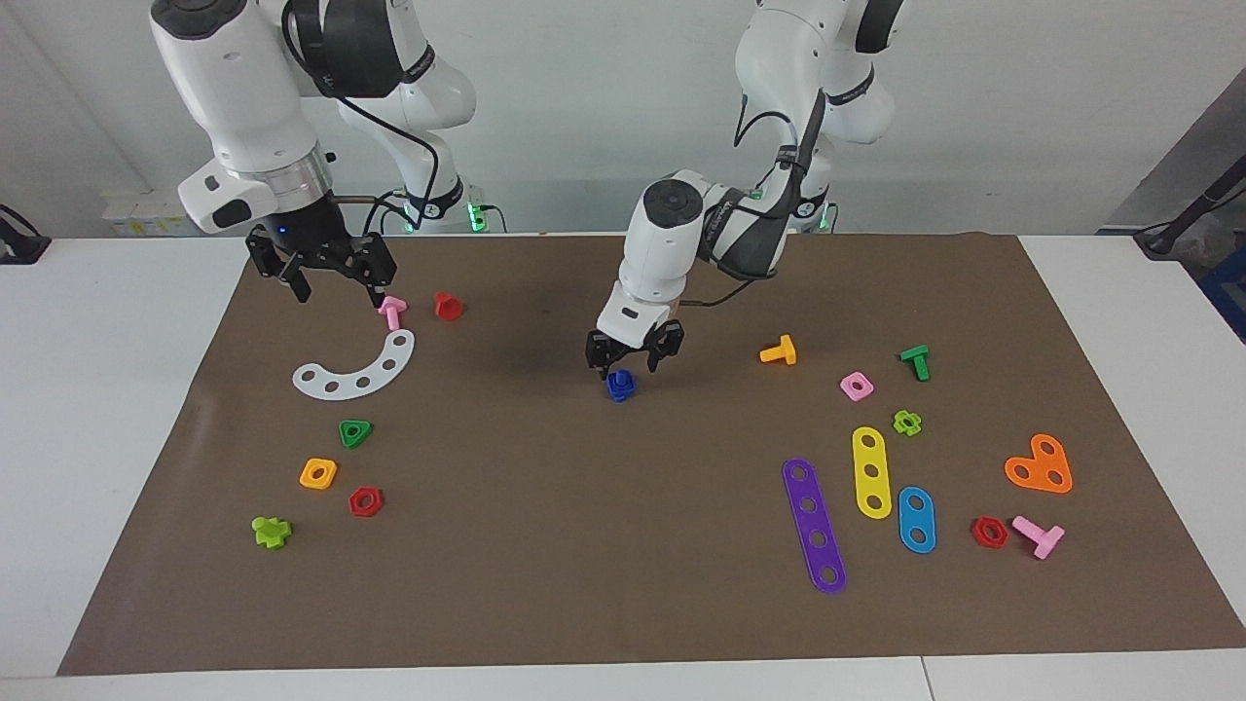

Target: Unscrew and place screws in storage area

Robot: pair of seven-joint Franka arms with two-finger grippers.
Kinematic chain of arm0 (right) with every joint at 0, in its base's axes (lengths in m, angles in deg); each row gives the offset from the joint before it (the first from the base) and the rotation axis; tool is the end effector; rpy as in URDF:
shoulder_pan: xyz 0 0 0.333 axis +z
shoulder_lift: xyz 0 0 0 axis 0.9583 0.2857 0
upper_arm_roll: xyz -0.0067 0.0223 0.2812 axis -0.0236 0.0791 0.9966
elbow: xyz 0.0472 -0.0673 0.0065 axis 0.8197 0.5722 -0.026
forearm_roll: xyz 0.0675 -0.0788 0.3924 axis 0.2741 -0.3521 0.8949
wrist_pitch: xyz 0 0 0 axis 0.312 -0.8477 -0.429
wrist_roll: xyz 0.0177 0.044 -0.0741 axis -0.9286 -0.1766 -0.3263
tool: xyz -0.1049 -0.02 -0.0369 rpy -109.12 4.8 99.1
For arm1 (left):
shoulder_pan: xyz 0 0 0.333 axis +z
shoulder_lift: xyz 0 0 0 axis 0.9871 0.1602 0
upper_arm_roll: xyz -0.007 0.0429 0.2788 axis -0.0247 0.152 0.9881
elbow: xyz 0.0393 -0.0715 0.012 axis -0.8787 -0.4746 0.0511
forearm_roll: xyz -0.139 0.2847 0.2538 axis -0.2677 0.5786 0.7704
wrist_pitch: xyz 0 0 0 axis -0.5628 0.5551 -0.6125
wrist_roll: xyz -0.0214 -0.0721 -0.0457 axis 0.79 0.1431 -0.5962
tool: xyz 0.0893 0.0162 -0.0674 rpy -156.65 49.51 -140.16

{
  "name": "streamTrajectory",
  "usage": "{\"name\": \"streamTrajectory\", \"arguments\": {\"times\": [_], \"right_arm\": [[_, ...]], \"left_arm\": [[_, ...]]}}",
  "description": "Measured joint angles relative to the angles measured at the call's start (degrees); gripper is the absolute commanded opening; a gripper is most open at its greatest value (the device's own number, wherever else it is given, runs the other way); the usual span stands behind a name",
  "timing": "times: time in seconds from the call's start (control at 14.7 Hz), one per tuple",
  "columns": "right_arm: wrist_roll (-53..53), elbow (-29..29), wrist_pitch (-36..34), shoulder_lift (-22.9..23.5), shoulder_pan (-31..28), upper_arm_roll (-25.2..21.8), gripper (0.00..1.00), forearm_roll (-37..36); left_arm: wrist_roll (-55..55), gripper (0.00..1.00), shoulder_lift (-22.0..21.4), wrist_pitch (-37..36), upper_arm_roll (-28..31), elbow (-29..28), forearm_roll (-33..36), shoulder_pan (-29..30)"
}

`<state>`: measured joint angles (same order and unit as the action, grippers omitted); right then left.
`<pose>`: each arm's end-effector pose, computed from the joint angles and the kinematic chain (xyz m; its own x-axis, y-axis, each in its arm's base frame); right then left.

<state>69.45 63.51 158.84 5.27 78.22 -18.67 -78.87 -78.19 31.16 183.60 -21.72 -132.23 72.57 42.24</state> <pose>0.5799 0.0433 0.5535 0.9915 -0.1184 0.0532 -0.1193 -0.9927 0.0154 0.4983 -0.4336 0.3105 0.9848 0.1736 -0.0030 0.1722 -0.9742 0.1459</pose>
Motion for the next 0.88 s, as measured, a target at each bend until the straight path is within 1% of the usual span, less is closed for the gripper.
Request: {"name": "streamTrajectory", "arguments": {"times": [0.14,0.27,0.41,0.68,0.82,0.88], "right_arm": [[0.00,0.00,0.00,-0.04,0.00,0.00,1.00,0.00],[0.00,0.00,0.00,-0.05,0.00,0.00,1.00,0.00],[0.00,0.00,0.00,-0.05,0.00,0.00,1.00,0.00],[0.00,0.00,0.00,-0.05,0.00,0.00,1.00,0.00],[0.00,0.00,0.00,-0.05,0.00,0.00,1.00,0.00],[0.00,0.00,0.00,-0.05,0.00,0.00,1.00,0.00]], "left_arm": [[0.06,0.80,1.81,1.00,0.12,0.03,0.45,-0.15],[0.09,0.76,2.69,1.07,0.11,-0.16,1.82,-0.25],[0.14,0.73,2.79,1.11,0.09,-0.71,2.39,-0.80],[0.14,0.71,2.79,1.11,0.10,-1.42,2.51,-2.58],[0.14,0.66,2.79,1.11,0.13,-1.76,2.53,-3.12],[0.14,0.62,2.78,1.11,0.13,-1.94,2.54,-3.19]]}}
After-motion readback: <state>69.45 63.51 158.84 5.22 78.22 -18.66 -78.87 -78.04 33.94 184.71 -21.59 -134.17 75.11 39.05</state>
